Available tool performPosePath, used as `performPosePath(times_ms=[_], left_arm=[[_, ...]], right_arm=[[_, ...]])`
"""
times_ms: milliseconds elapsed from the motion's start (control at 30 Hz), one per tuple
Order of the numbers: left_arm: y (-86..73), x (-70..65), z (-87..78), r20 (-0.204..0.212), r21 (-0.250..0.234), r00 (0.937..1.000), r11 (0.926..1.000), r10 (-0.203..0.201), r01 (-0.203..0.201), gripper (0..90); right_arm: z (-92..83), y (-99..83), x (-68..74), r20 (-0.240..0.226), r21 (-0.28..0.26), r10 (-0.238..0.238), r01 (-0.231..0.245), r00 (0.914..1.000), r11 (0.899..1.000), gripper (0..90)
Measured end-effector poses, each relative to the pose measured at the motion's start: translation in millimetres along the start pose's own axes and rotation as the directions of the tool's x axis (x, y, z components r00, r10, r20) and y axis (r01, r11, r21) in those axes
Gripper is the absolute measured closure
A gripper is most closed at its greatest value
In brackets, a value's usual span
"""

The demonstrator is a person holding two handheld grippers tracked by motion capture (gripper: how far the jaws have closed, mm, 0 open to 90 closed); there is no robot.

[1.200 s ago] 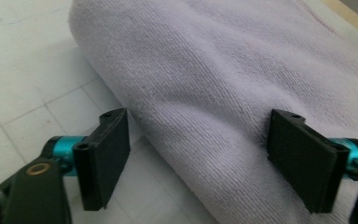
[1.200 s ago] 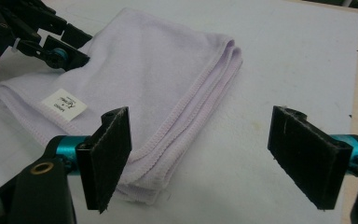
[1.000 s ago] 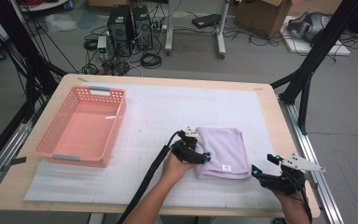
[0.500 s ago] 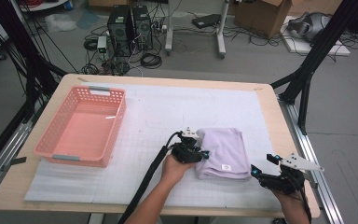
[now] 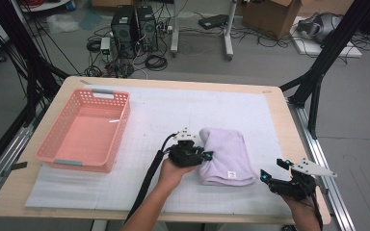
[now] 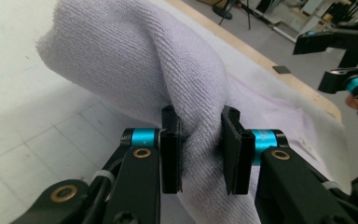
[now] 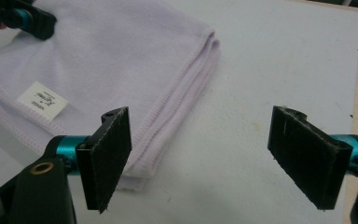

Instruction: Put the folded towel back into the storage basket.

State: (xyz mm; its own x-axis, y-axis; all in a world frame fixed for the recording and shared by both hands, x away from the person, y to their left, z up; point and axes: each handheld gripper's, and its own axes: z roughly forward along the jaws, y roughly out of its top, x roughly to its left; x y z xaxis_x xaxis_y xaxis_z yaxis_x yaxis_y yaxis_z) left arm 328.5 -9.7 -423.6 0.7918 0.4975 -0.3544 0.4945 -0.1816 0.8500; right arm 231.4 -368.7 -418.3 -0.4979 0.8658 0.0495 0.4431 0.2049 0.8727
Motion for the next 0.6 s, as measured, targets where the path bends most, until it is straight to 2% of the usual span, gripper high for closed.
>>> performPosePath(times_ms=[267,400,600], left_arm=[[6.4,4.7,-31.1,0.012,-0.054,0.9993,0.9979,0.037,-0.036,72.5],[11.1,5.7,-51.0,0.008,-0.088,0.9981,0.9943,0.061,-0.060,72.7],[15.9,5.6,-68.4,0.011,-0.112,0.9948,0.9887,0.101,-0.099,73.2]], right_arm=[[0.7,0.8,0.7,-0.001,-0.003,-0.009,0.009,1.0000,1.000,20.4],[1.2,1.2,2.2,-0.004,-0.001,-0.003,0.003,1.0000,1.000,20.4],[2.3,1.7,3.3,-0.005,-0.002,-0.008,0.008,1.0000,1.000,20.4]])
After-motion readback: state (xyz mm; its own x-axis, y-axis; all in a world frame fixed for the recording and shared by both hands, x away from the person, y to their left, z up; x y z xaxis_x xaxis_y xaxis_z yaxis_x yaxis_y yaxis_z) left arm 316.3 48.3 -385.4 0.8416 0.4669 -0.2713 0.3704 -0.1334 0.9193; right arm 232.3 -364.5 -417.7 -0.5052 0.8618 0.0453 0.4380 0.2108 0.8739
